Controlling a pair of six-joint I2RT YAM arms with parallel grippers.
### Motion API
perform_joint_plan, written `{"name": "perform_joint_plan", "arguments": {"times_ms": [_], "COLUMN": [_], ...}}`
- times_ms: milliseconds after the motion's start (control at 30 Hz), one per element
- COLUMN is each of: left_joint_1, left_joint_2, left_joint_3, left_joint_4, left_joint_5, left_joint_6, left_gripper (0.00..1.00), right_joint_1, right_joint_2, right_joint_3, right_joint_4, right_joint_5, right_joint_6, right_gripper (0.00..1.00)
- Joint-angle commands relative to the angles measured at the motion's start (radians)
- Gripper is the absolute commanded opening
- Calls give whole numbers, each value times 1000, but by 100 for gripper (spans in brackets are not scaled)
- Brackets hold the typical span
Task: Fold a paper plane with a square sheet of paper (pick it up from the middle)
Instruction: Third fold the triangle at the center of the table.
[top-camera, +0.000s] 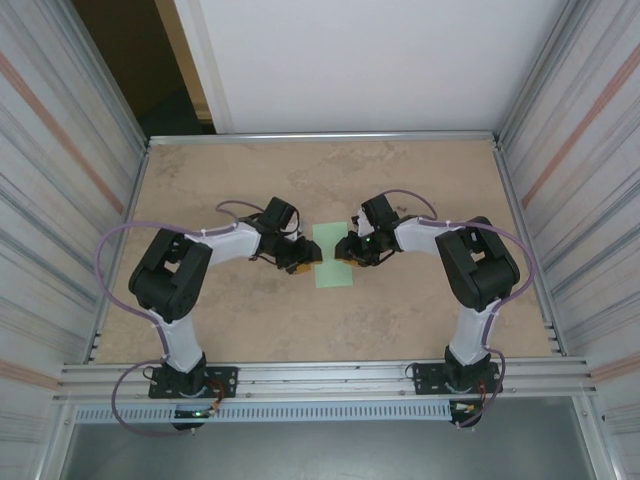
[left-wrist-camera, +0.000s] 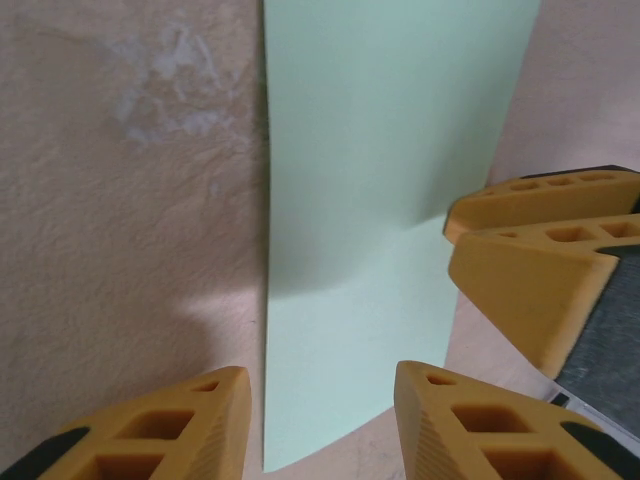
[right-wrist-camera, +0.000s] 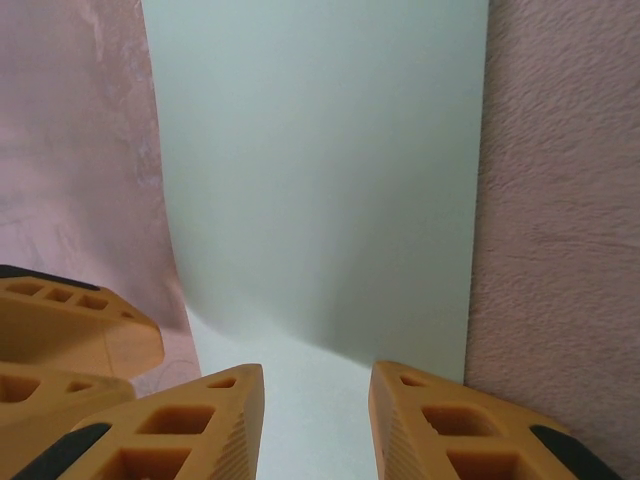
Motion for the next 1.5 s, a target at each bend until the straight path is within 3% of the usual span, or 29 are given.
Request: {"name": "perform_joint_plan", "arguments": {"times_ms": [0,267,633,1200,1467], "left_joint_1": [-1,-2,16,54,56], "left_joint_2": [20,64,87,32,68], "left_joint_3": [31,72,102,31,37], "left_joint_4": [-20,-16,-52,92,88], "left_joint_5": [-8,0,-56,207,207], "left_joint_6": [20,26,53,50,40], "left_gripper": [42,36,39,36,26], "right_joint_1": [10,9,10,10,10], "right_joint_2": [47,50,50,57,49], "right_joint_3": [-14,-18,-27,-28,-26], "right_joint_4": [-67,-63,-64,-57,-55], "right_joint_5": [9,12,17,18,15], "right_joint_6": [-28,-22,-23,-16,-16], "right_gripper": [34,32,32,31,33]}}
